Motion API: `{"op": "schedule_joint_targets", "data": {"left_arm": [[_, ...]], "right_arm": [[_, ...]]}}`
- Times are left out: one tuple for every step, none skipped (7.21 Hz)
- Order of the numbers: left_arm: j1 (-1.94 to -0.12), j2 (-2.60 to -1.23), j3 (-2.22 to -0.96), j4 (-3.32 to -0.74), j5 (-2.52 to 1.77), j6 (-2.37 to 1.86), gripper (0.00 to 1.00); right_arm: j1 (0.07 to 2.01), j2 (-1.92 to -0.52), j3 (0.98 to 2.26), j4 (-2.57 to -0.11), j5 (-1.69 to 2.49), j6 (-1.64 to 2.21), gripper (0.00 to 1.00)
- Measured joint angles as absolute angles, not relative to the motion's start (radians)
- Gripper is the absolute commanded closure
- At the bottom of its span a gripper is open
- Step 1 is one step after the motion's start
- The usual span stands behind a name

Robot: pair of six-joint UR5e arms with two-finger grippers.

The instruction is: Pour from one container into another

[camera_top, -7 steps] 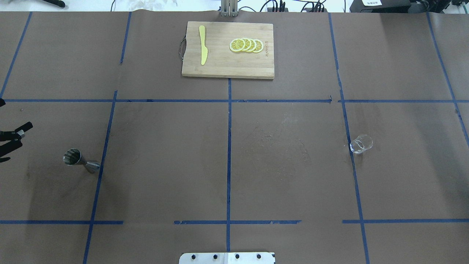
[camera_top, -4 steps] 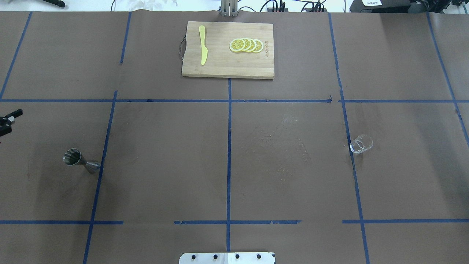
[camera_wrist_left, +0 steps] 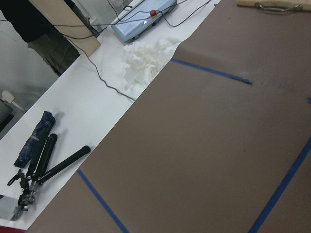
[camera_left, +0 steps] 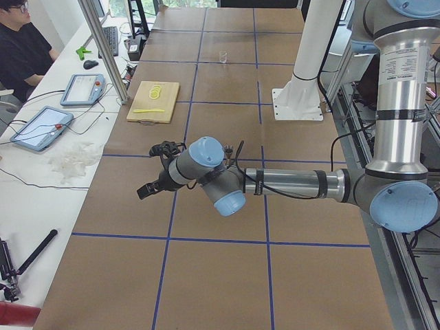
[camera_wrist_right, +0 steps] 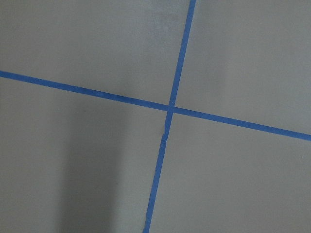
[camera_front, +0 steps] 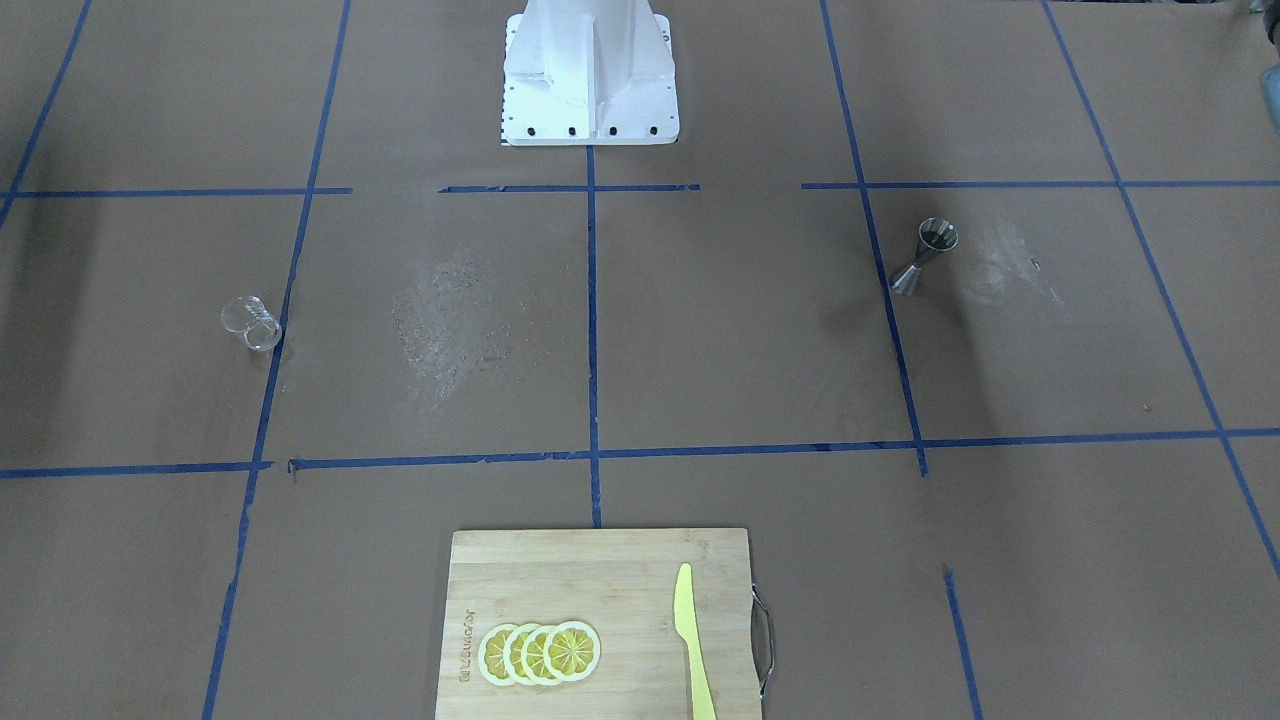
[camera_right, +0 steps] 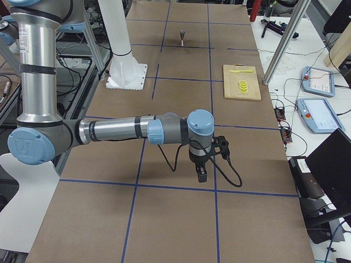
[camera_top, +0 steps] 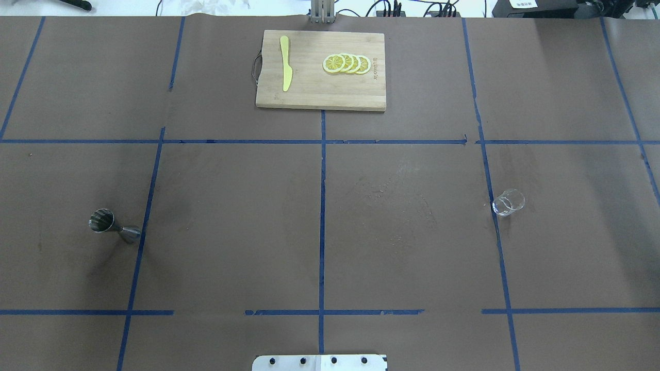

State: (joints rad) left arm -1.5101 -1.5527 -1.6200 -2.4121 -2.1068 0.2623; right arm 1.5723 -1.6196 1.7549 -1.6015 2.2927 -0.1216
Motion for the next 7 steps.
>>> {"op": "schedule_joint_targets", "data": {"left_arm": [[-1.537,-1.566,-1.621,-2.352,-2.078,0.276,0.00],[-1.549,-1.568,-1.603,-2.313,-2.037,0.281,0.00],[-1.554,-1.582,-1.567,-2.240,-2.010,0.281,0.00],[-1.563,-1.611,-1.538,-2.133,-2.001,0.279,0.00],[-1.577,-1.624,-1.527,-2.050,-2.002,0.269,0.00],[-1.583,-1.627,-1.518,-1.965,-2.044,0.245,0.00],[-1.587,-1.628,-1.518,-1.852,-2.156,0.202,0.00]], "right_arm": [[1.572,-1.620,1.755,-1.601,2.293,-0.122,0.00],[1.572,-1.620,1.754,-1.602,2.292,-0.122,0.00],[1.572,-1.621,1.753,-1.601,2.292,-0.122,0.00],[1.572,-1.624,1.753,-1.601,2.292,-0.123,0.00],[1.572,-1.627,1.753,-1.601,2.292,-0.123,0.00],[1.572,-1.628,1.754,-1.602,2.292,-0.123,0.00],[1.572,-1.629,1.755,-1.601,2.292,-0.122,0.00]]}}
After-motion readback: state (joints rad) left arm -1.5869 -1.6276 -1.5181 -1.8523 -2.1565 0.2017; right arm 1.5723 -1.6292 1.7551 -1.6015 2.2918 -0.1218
